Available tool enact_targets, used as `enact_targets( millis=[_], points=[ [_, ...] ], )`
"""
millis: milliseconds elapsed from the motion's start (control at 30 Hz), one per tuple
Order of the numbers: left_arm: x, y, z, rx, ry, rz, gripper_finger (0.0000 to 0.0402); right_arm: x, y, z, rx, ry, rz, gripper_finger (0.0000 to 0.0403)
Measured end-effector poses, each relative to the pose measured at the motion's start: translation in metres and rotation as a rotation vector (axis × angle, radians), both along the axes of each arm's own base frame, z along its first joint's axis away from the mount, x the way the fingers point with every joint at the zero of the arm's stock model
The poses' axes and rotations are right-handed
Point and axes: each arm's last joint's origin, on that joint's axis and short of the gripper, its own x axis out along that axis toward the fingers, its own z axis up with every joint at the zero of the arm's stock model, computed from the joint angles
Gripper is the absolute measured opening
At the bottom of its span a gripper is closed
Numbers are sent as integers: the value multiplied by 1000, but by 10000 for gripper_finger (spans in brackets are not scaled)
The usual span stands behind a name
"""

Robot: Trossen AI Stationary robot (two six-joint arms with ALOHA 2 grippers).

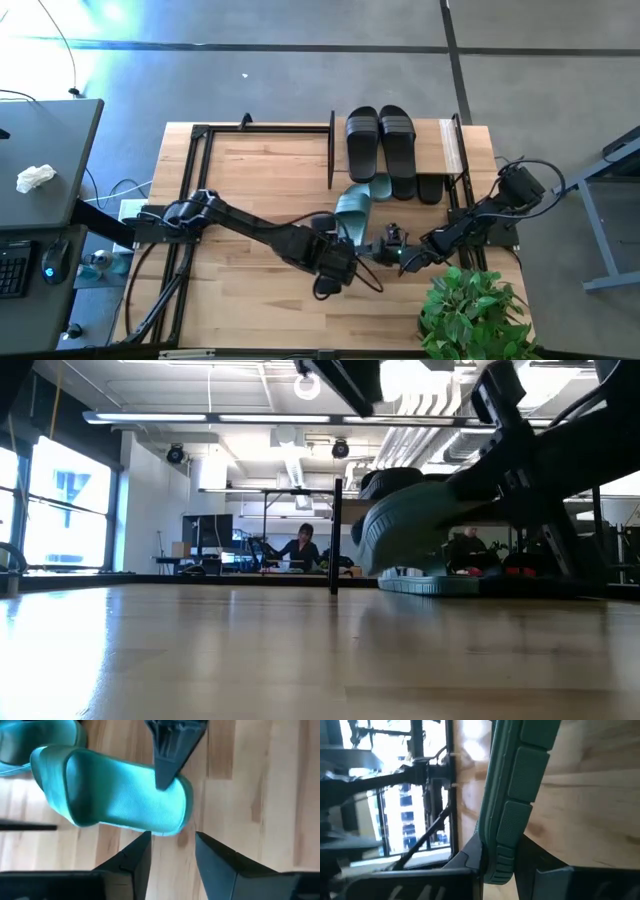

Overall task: Pick and place slides into the shelf
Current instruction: Put the green slipper under the shelf

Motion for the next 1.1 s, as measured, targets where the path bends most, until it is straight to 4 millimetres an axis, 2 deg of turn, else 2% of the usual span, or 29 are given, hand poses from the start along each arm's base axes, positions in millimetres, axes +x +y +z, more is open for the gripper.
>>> enact_targets(
  millis=[200,433,733,1100],
  points=[
    [-24,2,22,57,54,27,105,-4,7,9,-84,-10,125,38],
    [-41,9,31,126,132,58,72,-5,3,6,-59,-3,148,37],
    [-59,15,52,175,119,106,33,-21,-23,-7,-22,-41,119,37],
    [-62,18,60,218,68,137,1,-12,-48,-6,-60,-66,231,37]
  ],
)
